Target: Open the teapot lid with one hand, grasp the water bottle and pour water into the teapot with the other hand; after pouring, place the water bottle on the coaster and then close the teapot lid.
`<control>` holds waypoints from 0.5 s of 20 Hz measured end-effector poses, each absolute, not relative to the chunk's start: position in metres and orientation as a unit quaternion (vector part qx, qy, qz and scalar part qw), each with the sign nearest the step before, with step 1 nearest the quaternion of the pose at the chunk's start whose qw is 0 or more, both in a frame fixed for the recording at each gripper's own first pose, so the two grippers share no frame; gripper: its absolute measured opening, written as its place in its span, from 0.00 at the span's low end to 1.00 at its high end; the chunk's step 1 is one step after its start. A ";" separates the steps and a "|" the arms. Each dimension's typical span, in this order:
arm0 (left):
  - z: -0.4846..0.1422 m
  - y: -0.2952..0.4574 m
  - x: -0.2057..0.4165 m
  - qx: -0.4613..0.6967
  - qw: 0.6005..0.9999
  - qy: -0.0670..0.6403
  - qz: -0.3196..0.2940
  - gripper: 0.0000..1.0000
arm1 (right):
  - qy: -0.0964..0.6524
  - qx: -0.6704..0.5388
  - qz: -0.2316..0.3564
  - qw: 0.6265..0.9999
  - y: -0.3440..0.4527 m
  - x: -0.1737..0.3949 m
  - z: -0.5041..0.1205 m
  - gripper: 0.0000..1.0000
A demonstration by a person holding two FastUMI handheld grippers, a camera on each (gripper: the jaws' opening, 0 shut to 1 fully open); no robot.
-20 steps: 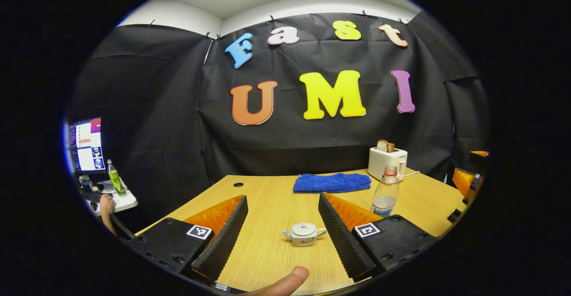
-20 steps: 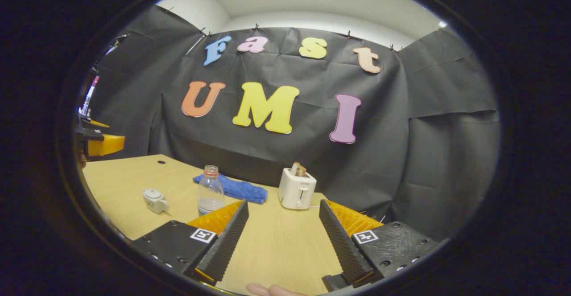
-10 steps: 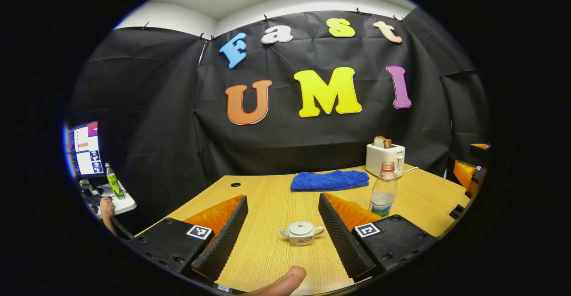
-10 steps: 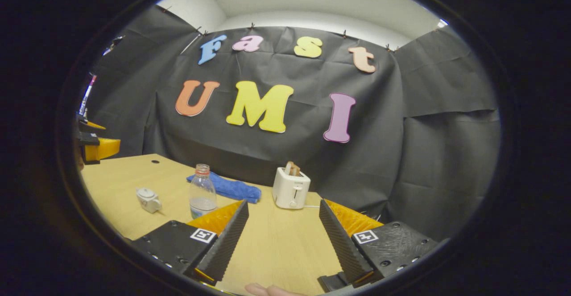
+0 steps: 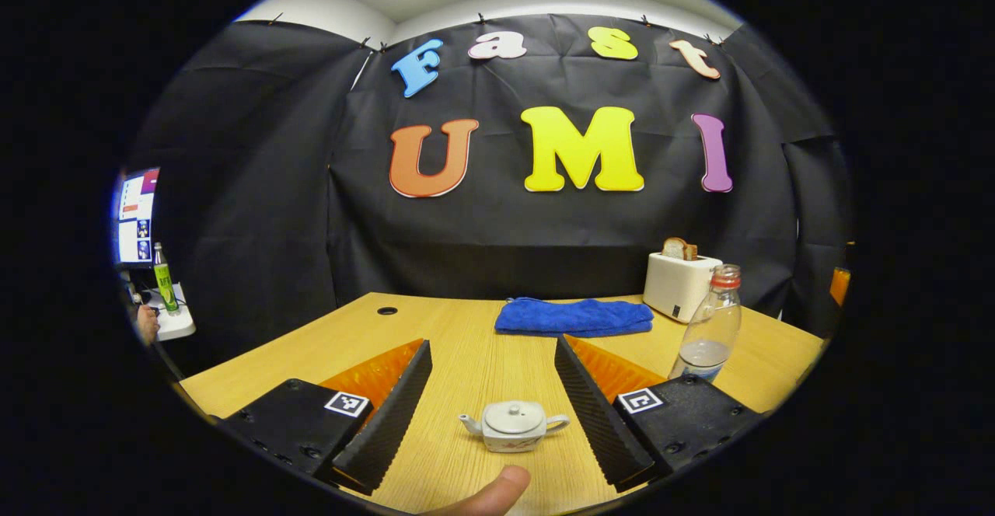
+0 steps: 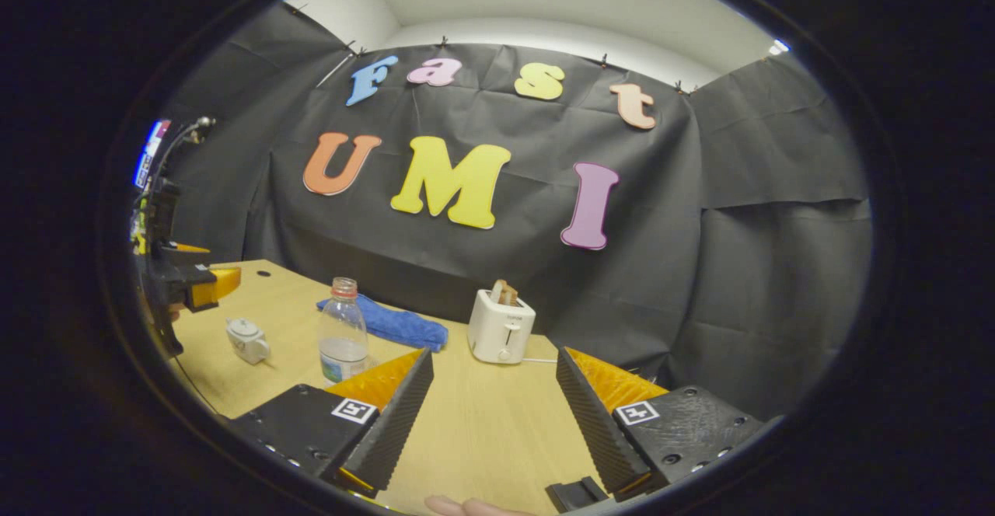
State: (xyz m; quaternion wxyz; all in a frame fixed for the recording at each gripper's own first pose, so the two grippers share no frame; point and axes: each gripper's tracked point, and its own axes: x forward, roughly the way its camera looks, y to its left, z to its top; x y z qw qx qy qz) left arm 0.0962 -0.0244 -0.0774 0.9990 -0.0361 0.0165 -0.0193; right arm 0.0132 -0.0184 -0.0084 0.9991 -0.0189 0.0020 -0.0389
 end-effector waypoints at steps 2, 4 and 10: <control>-0.093 -0.034 0.110 -0.047 0.998 0.027 -0.038 1.00 | 0.005 -0.021 -0.039 0.999 -0.018 0.015 -0.011 0.95; -0.106 -0.037 0.118 -0.044 0.998 0.031 -0.046 1.00 | 0.011 -0.022 -0.036 0.999 -0.015 0.017 -0.016 0.98; -0.124 -0.036 0.128 -0.024 0.999 0.034 -0.027 0.99 | 0.022 -0.030 -0.036 0.999 -0.014 0.021 -0.023 0.95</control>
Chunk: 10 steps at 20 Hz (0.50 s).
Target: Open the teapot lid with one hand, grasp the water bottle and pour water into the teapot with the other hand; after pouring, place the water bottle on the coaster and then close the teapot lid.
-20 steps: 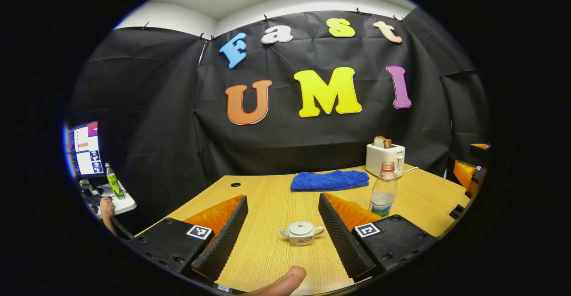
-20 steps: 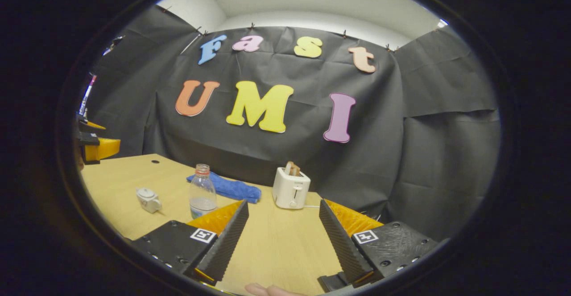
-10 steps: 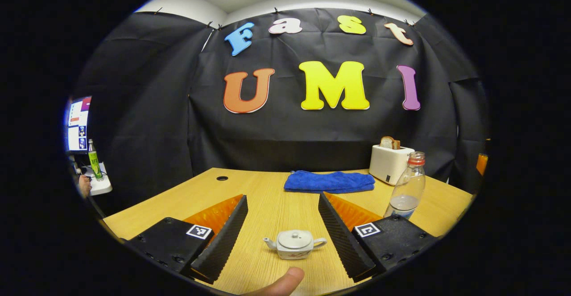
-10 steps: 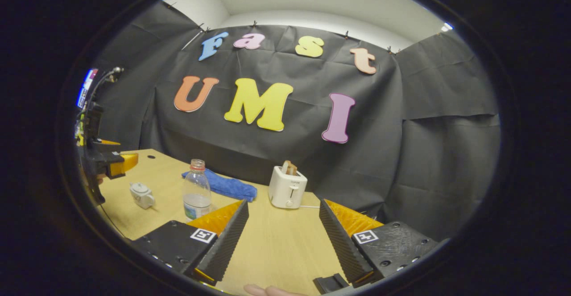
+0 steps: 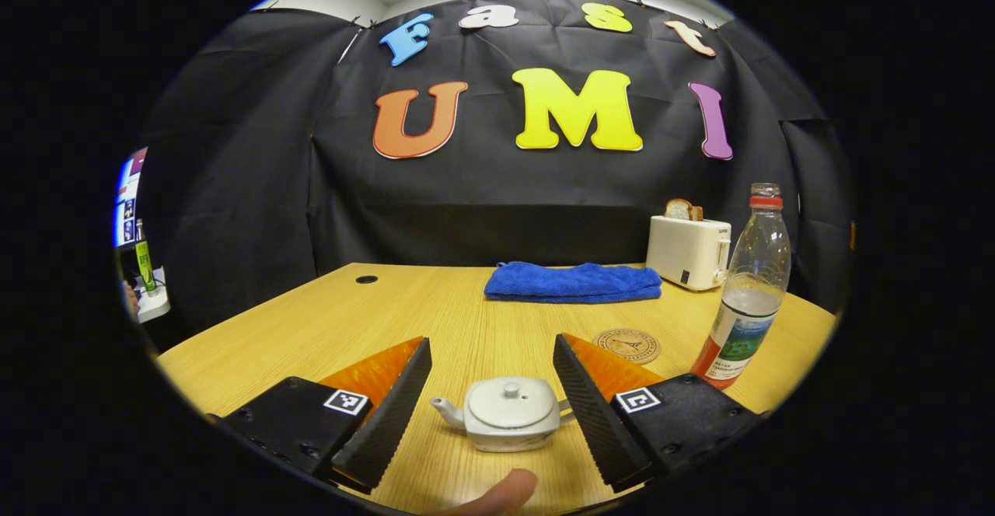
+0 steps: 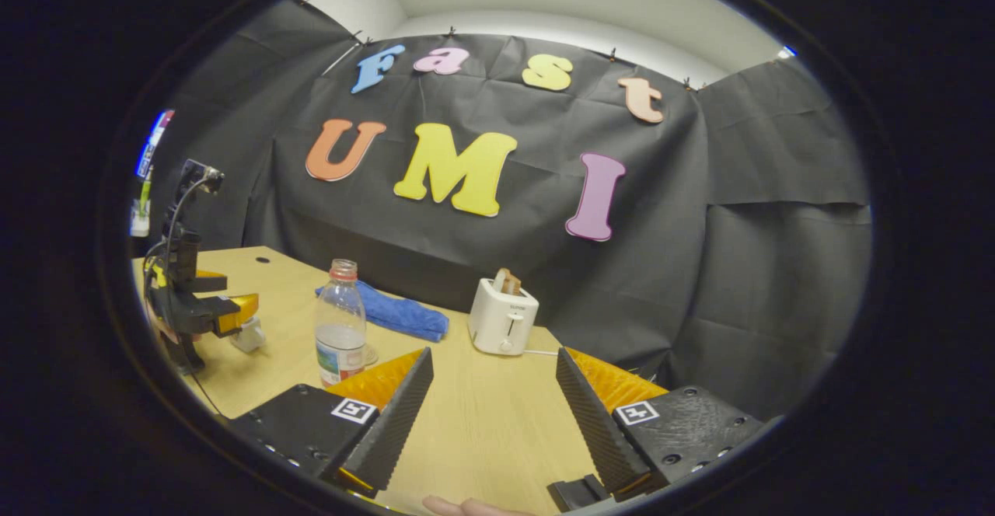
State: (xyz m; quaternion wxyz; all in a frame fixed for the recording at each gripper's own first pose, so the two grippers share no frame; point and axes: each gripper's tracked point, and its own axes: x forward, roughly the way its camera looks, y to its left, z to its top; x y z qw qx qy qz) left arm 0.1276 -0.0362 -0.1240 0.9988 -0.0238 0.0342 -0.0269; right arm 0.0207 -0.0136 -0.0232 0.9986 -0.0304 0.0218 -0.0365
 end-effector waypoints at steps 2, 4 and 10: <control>-0.118 -0.045 0.129 -0.020 0.999 0.018 -0.044 0.93 | 0.023 -0.034 -0.039 0.998 -0.015 0.022 -0.024 0.95; -0.118 -0.055 0.127 -0.020 0.998 0.015 -0.063 0.83 | 0.025 -0.032 -0.040 0.998 -0.016 0.022 -0.025 0.95; -0.135 -0.054 0.133 -0.016 0.997 0.042 -0.064 0.61 | 0.027 -0.032 -0.040 0.998 -0.015 0.023 -0.026 0.95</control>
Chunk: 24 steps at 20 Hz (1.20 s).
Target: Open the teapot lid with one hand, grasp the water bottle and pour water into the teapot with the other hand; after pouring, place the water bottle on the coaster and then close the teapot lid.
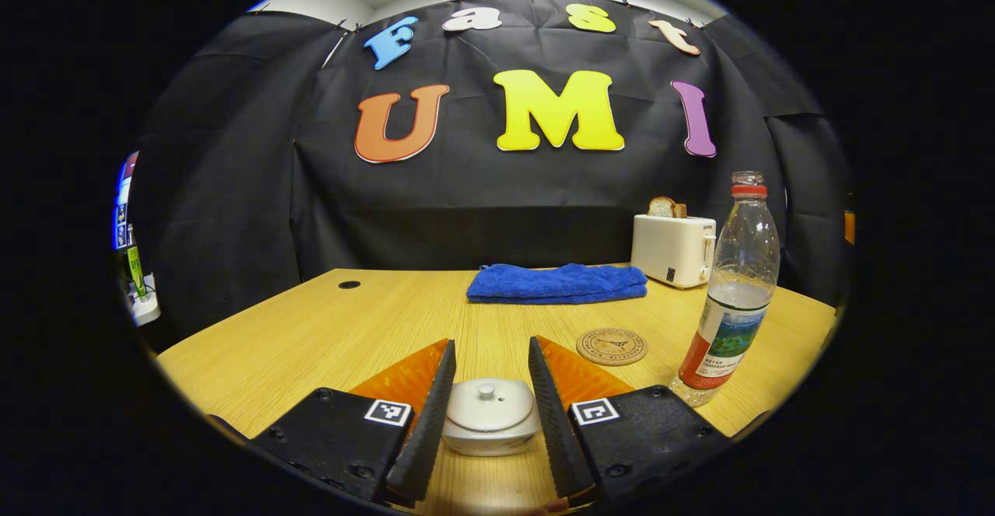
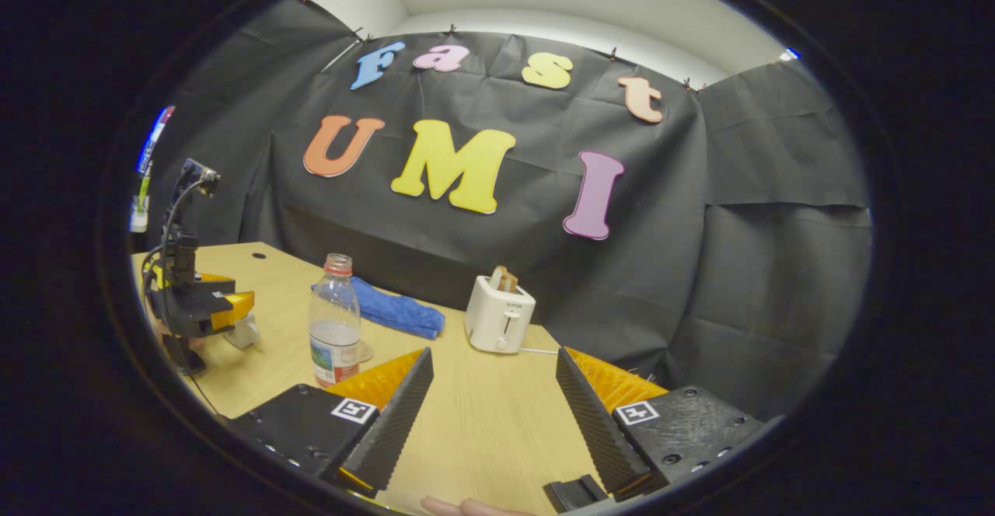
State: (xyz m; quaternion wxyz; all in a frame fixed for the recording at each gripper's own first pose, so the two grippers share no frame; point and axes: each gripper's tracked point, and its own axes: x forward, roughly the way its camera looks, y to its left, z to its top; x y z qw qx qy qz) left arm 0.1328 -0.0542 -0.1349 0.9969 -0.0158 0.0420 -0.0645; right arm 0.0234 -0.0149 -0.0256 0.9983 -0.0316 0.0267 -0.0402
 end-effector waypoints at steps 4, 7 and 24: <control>-0.140 -0.053 0.137 -0.017 0.997 0.049 -0.062 0.43 | 0.030 -0.030 -0.037 0.998 -0.011 0.024 -0.028 0.95; -0.140 -0.052 0.138 -0.017 0.997 0.050 -0.063 0.30 | 0.030 -0.031 -0.034 0.998 -0.005 0.024 -0.029 0.95; -0.098 -0.032 0.123 -0.057 0.995 0.029 -0.083 0.07 | 0.044 0.008 0.121 0.992 0.139 0.046 -0.080 0.95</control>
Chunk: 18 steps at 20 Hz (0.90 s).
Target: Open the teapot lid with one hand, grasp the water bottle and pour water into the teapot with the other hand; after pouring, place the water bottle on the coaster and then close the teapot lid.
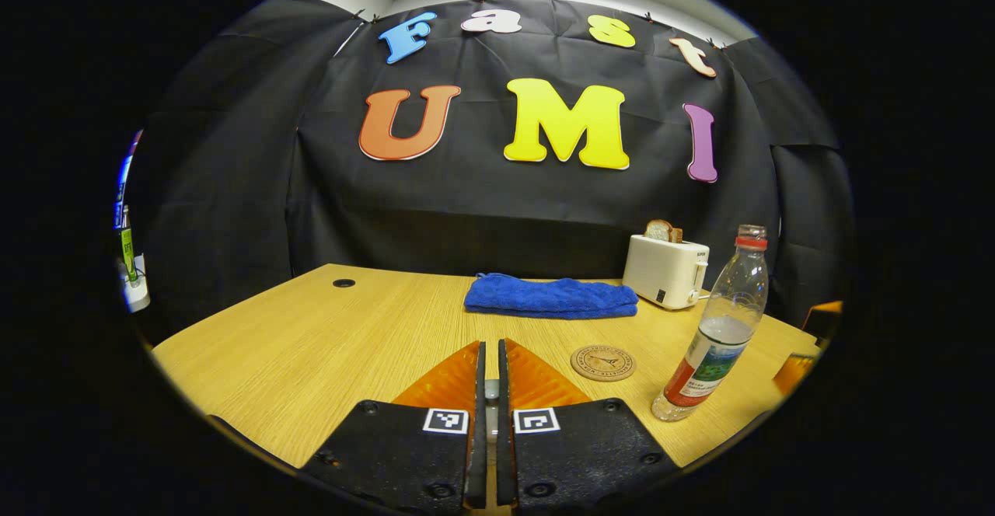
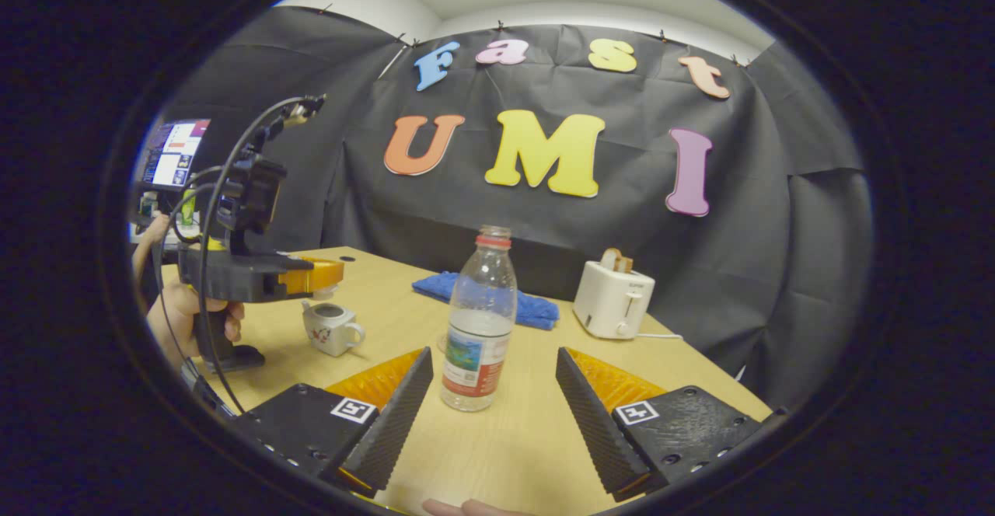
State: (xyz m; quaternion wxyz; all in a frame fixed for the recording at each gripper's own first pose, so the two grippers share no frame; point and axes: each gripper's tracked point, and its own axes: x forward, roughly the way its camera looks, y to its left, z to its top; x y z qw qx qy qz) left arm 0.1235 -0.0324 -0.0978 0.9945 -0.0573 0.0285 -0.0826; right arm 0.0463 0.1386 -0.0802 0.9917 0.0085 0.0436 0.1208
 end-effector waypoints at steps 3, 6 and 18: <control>-0.087 -0.008 0.116 -0.063 0.996 0.034 -0.059 0.06 | 0.046 0.057 0.109 0.991 0.143 0.071 -0.082 0.96; -0.086 -0.002 0.105 -0.095 0.991 0.062 -0.070 0.05 | 0.033 0.078 0.096 0.992 0.146 0.094 -0.076 0.96; -0.060 0.036 0.071 -0.024 0.995 0.062 -0.070 0.05 | 0.035 0.056 0.060 0.996 0.169 0.136 -0.069 0.88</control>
